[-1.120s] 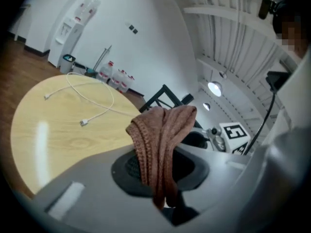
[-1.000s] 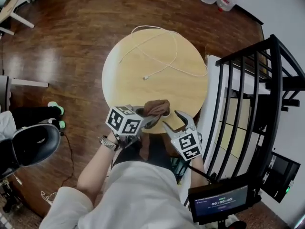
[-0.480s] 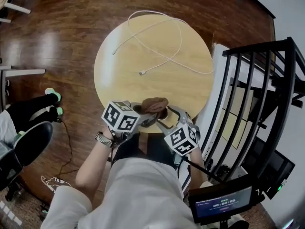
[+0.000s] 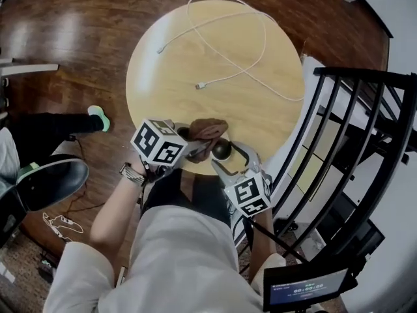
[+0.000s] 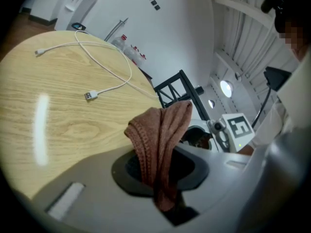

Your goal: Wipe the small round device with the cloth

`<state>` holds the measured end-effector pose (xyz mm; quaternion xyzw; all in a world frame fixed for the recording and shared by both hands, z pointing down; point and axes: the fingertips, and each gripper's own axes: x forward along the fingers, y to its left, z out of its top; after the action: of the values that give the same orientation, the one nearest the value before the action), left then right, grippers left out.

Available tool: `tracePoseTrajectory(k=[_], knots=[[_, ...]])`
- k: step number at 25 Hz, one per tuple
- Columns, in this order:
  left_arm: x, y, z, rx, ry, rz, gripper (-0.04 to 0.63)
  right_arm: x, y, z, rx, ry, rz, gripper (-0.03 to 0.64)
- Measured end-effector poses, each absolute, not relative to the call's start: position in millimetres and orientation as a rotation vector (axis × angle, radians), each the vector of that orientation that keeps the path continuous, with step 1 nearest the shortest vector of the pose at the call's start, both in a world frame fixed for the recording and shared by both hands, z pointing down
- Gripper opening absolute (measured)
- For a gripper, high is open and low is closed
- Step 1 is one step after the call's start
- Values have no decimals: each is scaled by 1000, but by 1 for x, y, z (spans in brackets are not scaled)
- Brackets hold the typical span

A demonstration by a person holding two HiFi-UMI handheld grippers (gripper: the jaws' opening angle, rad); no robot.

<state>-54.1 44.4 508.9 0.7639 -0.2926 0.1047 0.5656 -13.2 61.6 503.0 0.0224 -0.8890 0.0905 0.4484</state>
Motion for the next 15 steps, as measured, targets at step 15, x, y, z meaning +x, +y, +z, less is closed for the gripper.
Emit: tracePoseTrajectory(k=[15], knots=[[-59, 25, 569, 1811, -711, 607, 72, -17, 65, 501, 66, -2227, 256, 287]])
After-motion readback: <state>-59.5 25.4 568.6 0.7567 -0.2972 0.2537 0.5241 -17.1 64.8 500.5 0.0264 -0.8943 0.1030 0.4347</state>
